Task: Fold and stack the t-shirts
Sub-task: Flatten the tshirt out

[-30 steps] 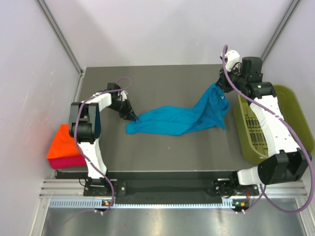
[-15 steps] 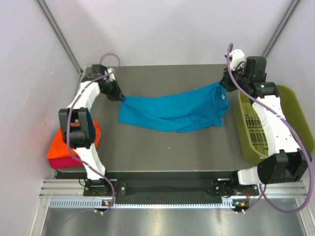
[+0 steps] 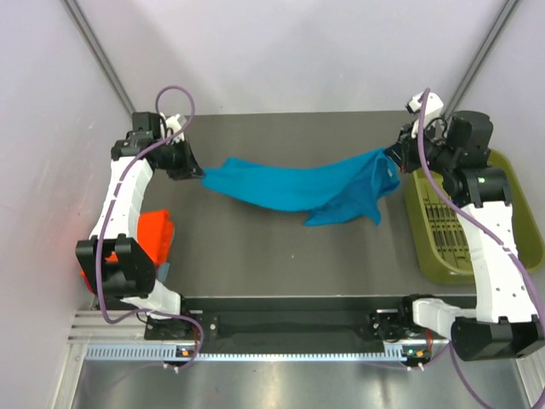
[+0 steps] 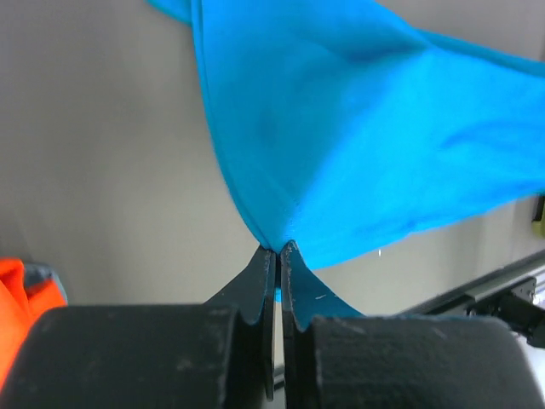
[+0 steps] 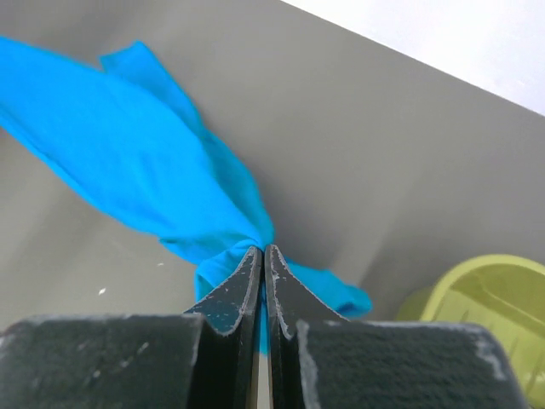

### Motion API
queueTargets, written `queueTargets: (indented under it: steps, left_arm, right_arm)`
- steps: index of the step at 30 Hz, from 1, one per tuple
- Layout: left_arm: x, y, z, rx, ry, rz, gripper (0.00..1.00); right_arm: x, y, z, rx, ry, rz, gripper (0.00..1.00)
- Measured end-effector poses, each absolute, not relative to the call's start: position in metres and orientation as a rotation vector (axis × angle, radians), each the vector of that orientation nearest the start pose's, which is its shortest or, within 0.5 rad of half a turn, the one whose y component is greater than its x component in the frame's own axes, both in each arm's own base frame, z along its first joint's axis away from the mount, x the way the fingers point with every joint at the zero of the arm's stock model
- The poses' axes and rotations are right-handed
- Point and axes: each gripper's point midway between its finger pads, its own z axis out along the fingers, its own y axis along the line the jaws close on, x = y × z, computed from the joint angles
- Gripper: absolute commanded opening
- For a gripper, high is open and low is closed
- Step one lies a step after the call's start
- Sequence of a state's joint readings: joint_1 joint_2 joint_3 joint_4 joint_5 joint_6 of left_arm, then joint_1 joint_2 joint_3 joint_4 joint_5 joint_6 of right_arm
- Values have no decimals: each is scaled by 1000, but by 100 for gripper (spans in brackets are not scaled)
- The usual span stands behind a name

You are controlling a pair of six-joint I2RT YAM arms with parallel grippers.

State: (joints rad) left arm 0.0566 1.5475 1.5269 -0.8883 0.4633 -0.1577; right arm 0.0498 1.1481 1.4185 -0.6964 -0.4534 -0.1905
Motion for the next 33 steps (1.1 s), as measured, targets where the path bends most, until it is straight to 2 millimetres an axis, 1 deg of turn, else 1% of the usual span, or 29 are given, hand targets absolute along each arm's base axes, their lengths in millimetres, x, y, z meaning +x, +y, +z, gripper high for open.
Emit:
queueTargets:
  steps: [1, 2, 5, 6, 7, 9, 11, 12, 13, 15, 17, 19, 20, 21, 22, 23, 25, 26, 28, 29, 30, 32, 33]
  left_arm:
    - [365, -63, 221, -76, 2476, -620, 0]
    - [362, -63, 220, -82, 2487, -618, 0]
    - [364, -62, 222, -80, 2485, -609, 0]
    - [370, -61, 226, -78, 2479, -606, 0]
    - [378, -61, 231, -71, 2461, -603, 0]
    - [403, -59, 236, -67, 2439, -600, 0]
    - [436, -57, 229, -64, 2425, -594, 0]
    - [452, -56, 221, -68, 2428, -591, 0]
    - [471, -55, 204, -74, 2448, -590, 0]
    - [500, -54, 168, -85, 2490, -582, 0]
    - [521, -53, 133, -94, 2533, -575, 0]
    - [534, -55, 92, -105, 2589, -563, 0]
    - [538, -56, 78, -106, 2608, -557, 0]
    - [540, -58, 66, -107, 2623, -551, 0]
    - [542, -59, 58, -106, 2633, -543, 0]
    - [542, -60, 53, -105, 2642, -538, 0]
    - [542, -62, 52, -97, 2642, -531, 0]
    - [544, -64, 57, -90, 2630, -531, 0]
    - [547, -66, 65, -79, 2607, -533, 0]
    - [547, -67, 71, -75, 2596, -539, 0]
    - [546, -68, 77, -72, 2584, -549, 0]
    - [544, -70, 88, -69, 2567, -568, 0]
    - [543, -72, 93, -66, 2559, -577, 0]
  right_arm:
    - [320, 89, 346, -533, 1889, 378, 0]
    - [317, 92, 348, -543, 1879, 394, 0]
    - [316, 98, 349, -559, 1871, 439, 0]
    - [324, 100, 342, -559, 1889, 460, 0]
    - [327, 101, 340, -558, 1894, 467, 0]
    - [347, 103, 323, -550, 1931, 486, 0]
    - [375, 104, 295, -533, 1991, 507, 0]
    - [389, 105, 276, -523, 2031, 519, 0]
    - [403, 105, 255, -508, 2075, 534, 0]
    - [427, 105, 206, -476, 2174, 557, 0]
    - [447, 102, 162, -442, 2273, 571, 0]
    - [468, 98, 131, -420, 2335, 561, 0]
    - [481, 95, 120, -411, 2349, 553, 3]
    - [491, 93, 112, -403, 2366, 543, 24]
    - [502, 90, 108, -396, 2365, 529, 48]
    - [511, 88, 109, -398, 2356, 509, 78]
    - [519, 84, 118, -402, 2333, 482, 83]
    - [520, 83, 127, -401, 2315, 477, 86]
    - [510, 84, 146, -390, 2288, 483, 82]
    - [499, 86, 155, -383, 2281, 502, 75]
    - [483, 90, 167, -378, 2264, 537, 70]
    - [443, 100, 182, -347, 2261, 631, 59]
    - [420, 107, 188, -334, 2255, 692, 54]
